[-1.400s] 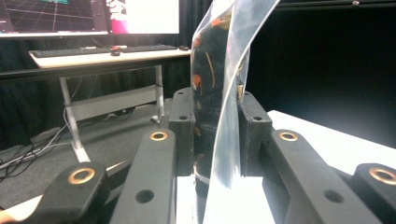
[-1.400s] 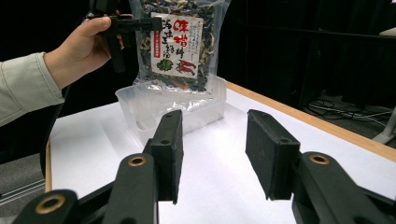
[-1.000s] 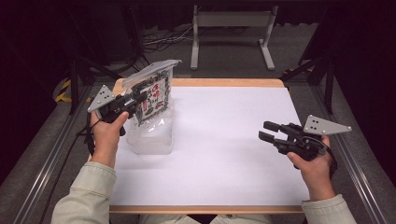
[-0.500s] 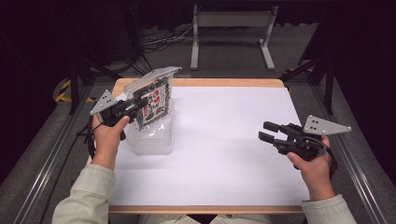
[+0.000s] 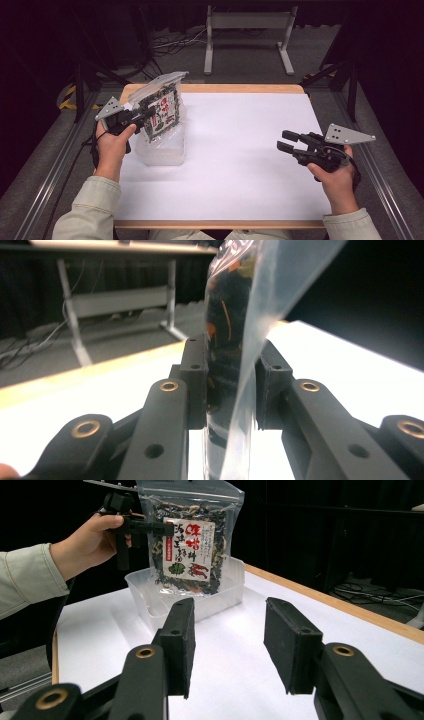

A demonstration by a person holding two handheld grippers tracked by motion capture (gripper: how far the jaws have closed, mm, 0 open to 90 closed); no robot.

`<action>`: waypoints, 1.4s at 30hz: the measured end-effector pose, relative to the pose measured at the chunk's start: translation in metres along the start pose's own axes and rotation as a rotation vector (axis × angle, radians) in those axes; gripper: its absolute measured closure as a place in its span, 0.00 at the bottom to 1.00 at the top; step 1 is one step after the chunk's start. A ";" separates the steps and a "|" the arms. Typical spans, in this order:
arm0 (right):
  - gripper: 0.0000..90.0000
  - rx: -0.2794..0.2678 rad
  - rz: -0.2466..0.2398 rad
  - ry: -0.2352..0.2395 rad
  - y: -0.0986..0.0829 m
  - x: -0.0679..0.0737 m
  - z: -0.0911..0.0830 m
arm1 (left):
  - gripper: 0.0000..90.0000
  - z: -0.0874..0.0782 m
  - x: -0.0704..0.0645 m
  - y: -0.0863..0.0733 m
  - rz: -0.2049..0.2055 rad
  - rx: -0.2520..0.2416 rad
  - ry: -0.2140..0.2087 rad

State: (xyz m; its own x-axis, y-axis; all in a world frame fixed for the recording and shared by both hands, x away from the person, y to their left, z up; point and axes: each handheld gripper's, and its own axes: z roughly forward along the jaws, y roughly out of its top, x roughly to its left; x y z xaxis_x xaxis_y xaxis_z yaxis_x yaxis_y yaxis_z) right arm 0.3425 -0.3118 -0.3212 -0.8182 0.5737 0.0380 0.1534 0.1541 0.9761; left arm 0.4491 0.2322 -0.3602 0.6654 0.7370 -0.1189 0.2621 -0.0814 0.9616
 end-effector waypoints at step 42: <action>0.62 0.009 0.020 0.000 -0.006 -0.002 0.004 | 0.50 -0.003 0.016 -0.015 -0.030 0.040 0.061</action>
State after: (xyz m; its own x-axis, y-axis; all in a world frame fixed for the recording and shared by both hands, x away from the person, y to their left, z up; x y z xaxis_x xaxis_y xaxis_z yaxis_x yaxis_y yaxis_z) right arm 0.3456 -0.3106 -0.3282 -0.8150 0.5766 0.0580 0.1749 0.1493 0.9732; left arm 0.4536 0.2478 -0.3758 0.6132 0.7789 -0.1315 0.3101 -0.0842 0.9470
